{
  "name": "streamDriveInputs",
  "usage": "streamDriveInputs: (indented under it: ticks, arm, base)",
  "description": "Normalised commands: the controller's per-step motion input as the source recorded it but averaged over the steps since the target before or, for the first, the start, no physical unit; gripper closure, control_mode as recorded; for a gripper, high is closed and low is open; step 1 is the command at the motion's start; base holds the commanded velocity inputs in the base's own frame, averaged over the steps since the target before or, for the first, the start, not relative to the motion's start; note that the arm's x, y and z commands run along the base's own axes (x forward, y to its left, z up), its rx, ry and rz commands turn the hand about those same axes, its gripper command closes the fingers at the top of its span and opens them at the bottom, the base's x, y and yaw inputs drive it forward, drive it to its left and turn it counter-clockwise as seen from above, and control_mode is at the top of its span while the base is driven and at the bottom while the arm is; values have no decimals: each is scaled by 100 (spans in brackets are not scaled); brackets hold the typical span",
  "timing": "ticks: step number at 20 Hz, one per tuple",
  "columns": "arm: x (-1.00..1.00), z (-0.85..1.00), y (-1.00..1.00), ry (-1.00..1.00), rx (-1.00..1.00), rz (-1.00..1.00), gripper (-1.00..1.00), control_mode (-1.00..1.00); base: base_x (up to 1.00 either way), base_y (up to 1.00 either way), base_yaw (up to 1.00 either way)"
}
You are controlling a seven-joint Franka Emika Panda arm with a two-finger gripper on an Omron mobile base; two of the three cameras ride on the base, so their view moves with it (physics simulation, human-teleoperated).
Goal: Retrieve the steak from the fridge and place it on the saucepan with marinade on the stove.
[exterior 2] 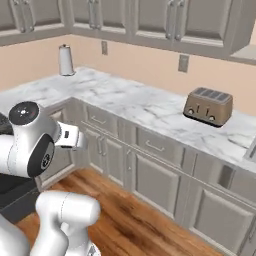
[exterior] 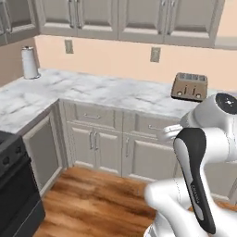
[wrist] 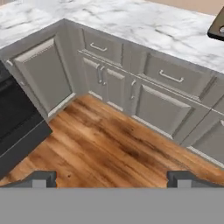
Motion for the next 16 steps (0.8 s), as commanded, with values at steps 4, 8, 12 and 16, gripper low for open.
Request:
streamDriveInputs:
  ticks: [4, 8, 12, 16]
  arm:
    - [0, 0, 0, 0, 0, 0, -100, 100]
    - [0, 0, 0, 0, 0, 0, -100, 100]
    - [0, 0, 0, 0, 0, 0, -100, 100]
    - [0, 0, 0, 0, 0, 0, -100, 100]
  base:
    - [0, -1, -86]
    - [0, 0, -86]
    - [0, 0, -87]
    - [7, 0, -84]
